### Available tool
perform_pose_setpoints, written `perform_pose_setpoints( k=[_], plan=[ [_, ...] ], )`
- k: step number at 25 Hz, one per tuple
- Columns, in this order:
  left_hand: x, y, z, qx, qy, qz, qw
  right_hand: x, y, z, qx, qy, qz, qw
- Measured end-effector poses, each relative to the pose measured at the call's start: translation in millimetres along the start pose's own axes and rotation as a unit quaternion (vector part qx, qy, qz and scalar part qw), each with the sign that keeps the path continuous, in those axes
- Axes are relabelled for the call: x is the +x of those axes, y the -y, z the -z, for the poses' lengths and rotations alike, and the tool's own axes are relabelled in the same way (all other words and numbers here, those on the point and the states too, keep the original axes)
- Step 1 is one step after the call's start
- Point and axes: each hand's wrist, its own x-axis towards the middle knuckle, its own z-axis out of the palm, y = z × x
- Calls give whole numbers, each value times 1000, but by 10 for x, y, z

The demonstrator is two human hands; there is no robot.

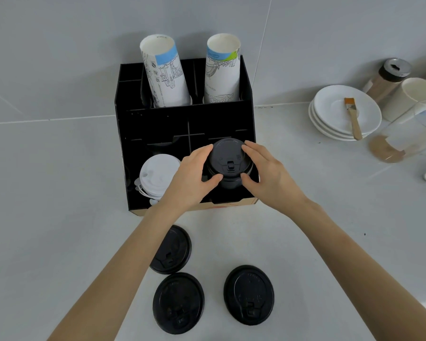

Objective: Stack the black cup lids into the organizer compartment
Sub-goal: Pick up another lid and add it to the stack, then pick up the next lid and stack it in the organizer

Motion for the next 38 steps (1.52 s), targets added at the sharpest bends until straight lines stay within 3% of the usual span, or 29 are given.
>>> perform_pose_setpoints(
  k=[14, 25, 38],
  plan=[
    [-542, -54, 58, -17, -13, -9, 1000, -491, 132, 71, 14, -26, 17, 999],
    [-1340, 39, -355, -4, 76, 0, 997, -1326, -10, -194, 29, 25, -25, 999],
    [-1727, 98, -752, 93, 198, -26, 975, -2019, -181, -530, 41, 124, -43, 990]
  ],
)
